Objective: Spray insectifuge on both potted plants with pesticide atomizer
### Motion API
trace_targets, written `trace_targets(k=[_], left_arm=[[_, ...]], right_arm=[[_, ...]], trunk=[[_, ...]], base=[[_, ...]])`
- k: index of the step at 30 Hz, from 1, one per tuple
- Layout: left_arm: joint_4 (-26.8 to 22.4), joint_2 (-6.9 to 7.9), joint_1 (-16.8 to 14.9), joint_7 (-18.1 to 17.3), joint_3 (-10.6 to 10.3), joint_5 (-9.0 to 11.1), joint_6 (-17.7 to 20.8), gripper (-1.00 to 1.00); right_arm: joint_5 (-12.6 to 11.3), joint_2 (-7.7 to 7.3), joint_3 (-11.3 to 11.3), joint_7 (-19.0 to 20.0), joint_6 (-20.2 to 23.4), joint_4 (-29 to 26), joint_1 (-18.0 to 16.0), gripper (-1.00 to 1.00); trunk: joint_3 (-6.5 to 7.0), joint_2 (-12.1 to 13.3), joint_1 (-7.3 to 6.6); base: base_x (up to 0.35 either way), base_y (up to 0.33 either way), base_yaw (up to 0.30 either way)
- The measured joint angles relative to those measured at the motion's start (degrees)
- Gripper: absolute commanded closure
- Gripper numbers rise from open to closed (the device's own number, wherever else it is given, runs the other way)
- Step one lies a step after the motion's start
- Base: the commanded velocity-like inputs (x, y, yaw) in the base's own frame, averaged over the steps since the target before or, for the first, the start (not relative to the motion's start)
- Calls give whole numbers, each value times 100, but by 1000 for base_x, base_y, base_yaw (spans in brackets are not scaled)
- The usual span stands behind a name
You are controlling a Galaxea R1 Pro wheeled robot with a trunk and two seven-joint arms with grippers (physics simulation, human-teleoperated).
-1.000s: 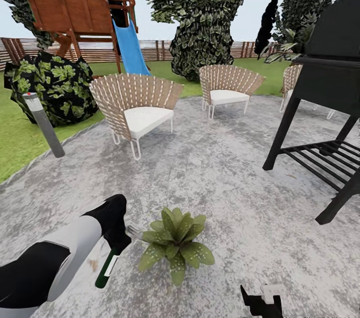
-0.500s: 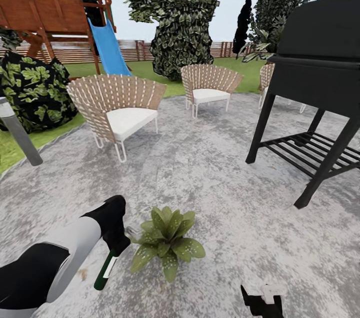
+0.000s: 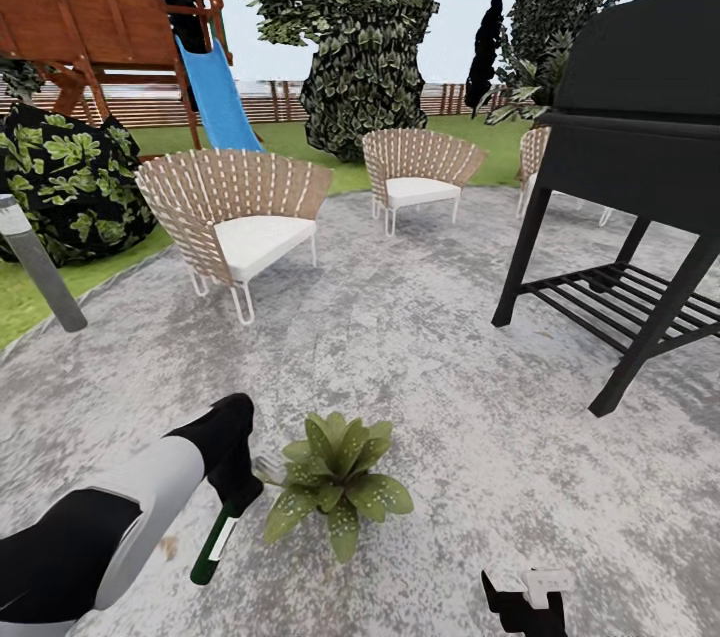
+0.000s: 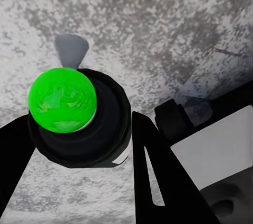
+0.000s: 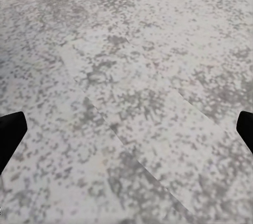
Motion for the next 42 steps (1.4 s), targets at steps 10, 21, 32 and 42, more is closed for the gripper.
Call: trace_targets(k=[10, 21, 32, 42], left_arm=[[-4, 33, -45, -7, 17, 6, 8, 100], [-4, 30, -55, -3, 15, 5, 7, 100], [-6, 9, -63, -1, 7, 19, 12, 100], [-12, 0, -63, -1, 5, 22, 13, 100]], right_arm=[[0, -1, 2, 0, 3, -4, 2, -100], [2, -1, 3, -1, 3, -4, 2, -100], [0, 8, 3, -2, 4, -3, 1, -100], [0, 9, 3, -1, 4, -2, 1, -100]], trunk=[[0, 0, 0], [0, 0, 1], [0, 0, 0], [0, 0, 0]], base=[[0, 285, -253], [-63, 307, -299], [-4, 309, -164], [0, 310, -16]])
